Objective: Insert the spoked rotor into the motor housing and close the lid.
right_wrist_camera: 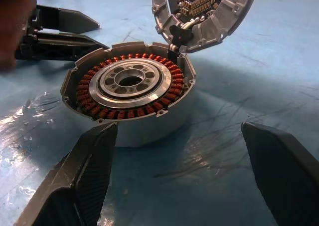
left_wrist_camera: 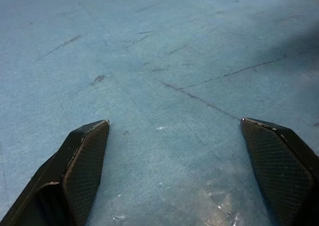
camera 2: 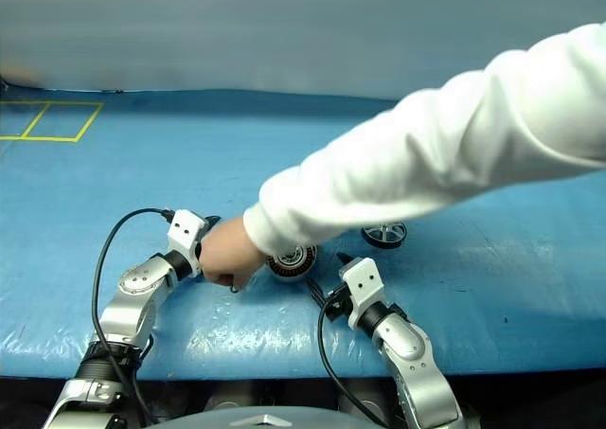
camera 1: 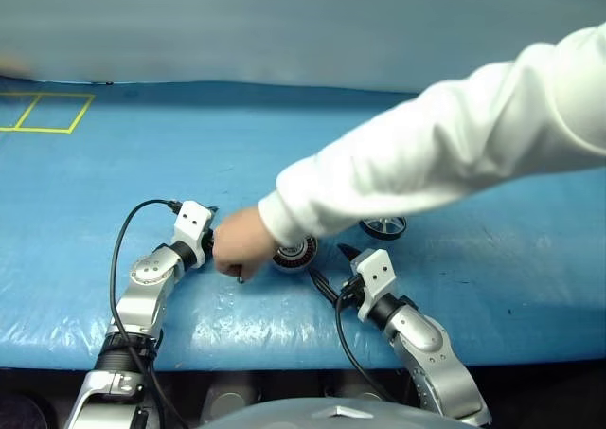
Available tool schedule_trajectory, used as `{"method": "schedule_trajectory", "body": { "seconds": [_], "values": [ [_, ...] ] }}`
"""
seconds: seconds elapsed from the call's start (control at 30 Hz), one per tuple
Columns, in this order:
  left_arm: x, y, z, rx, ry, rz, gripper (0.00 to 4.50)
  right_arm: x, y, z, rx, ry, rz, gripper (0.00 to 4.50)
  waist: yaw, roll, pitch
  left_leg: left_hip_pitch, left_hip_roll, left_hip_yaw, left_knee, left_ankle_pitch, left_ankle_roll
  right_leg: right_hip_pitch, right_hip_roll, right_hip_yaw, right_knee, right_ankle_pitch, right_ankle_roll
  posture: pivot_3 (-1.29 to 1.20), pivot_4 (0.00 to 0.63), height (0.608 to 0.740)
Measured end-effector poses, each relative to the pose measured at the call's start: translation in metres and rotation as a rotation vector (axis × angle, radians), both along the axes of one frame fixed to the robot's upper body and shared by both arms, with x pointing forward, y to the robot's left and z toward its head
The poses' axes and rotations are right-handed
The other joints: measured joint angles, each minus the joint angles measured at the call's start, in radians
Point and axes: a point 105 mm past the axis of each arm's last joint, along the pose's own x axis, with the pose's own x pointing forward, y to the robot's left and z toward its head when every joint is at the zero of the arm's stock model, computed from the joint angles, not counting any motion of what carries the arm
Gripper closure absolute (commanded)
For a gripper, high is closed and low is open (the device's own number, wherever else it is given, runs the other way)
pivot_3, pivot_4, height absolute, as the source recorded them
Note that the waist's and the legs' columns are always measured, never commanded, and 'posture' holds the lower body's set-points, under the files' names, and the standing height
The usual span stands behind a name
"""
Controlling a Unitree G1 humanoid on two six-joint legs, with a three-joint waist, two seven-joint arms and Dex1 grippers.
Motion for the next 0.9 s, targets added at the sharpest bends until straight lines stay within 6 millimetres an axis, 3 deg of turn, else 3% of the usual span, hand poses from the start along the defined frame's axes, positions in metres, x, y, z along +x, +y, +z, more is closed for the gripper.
{"method": "schedule_trajectory", "body": {
  "seconds": [0.3, 0.9],
  "values": [
    [-0.004, 0.001, 0.001, 0.012, 0.009, -0.015, 0.0, -0.007, 0.0, -0.007, 0.004, 0.03, -0.006, 0.31, 0.0, 0.0, 0.0, 0.0, 0.0, 0.0, 0.0, 0.0, 0.0, 0.0, 0.0, 0.0, 0.0, 0.0, 0.0, 0.0, 0.15, 0.74],
    [-0.008, 0.011, 0.009, 0.035, -0.001, 0.0, 0.0, -0.004, 0.002, -0.002, 0.019, 0.006, -0.001, 0.31, 0.0, 0.0, 0.0, 0.0, 0.001, 0.0, 0.012, 0.0, 0.001, -0.001, -0.001, 0.0, 0.011, -0.004, -0.007, 0.0, 0.15, 0.74]
  ]
}}
